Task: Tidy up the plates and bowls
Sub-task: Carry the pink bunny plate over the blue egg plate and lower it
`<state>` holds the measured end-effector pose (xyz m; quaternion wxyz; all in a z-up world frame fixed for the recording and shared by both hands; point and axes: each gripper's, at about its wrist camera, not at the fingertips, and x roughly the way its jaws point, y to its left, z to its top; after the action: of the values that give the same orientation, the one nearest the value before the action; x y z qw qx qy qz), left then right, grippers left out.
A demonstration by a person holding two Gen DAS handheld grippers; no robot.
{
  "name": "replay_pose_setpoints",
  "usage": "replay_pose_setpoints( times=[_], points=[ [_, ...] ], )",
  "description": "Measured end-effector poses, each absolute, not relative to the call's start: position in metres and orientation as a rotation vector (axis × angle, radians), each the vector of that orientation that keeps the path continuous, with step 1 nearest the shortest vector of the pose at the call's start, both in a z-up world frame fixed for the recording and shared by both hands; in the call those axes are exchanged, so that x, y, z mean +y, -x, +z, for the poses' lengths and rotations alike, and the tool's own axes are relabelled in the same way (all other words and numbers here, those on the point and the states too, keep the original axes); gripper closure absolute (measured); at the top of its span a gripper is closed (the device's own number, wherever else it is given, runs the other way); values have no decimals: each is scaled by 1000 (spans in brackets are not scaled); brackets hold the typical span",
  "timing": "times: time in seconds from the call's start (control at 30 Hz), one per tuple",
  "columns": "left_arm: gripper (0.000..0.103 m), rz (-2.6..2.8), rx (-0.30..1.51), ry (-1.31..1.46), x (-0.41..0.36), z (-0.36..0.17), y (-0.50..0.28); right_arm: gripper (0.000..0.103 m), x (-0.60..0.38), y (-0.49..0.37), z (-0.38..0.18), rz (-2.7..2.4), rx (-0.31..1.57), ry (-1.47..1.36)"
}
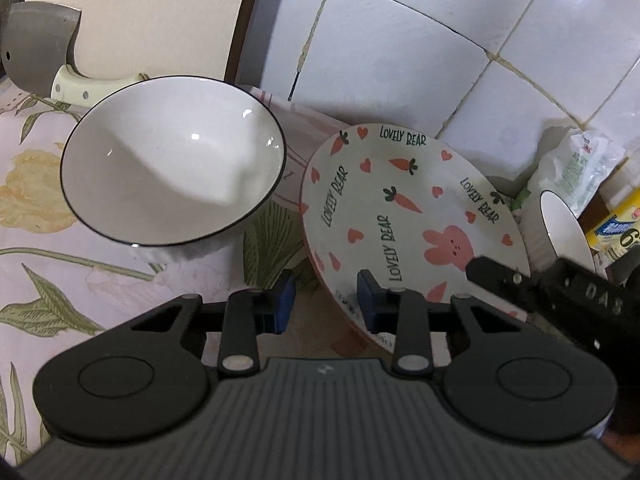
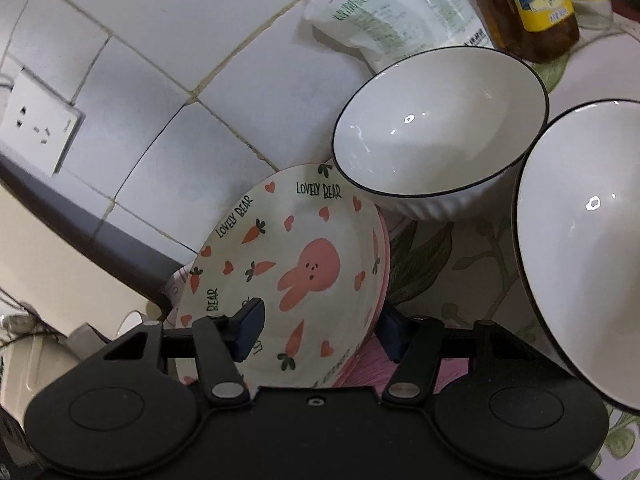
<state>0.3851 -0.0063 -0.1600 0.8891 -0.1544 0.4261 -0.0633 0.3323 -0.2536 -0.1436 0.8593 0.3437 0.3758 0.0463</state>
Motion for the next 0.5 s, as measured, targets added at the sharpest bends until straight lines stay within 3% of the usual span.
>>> replay_pose_setpoints(
  times=[0.07,0.17,0.23,0.3,0.5],
  points=[
    [83,-159,879,335,-6,-163,-386,43,-256,-330,-145,110,777,-711],
    [86,-171,878,373,-3,-166,-387,56,-258,-329,-148,103,766,-697],
    [86,-164,876,387,-3,-166,-386,75,-258,-329,-149,76,767,-673],
    [86,-159,872,387,-4,-167,-385,84,-258,-328,-150,51,766,-628],
    [84,-118,885,248,-20,-152,-380,82,-249,-324,-142,59,741,-533]
  ],
)
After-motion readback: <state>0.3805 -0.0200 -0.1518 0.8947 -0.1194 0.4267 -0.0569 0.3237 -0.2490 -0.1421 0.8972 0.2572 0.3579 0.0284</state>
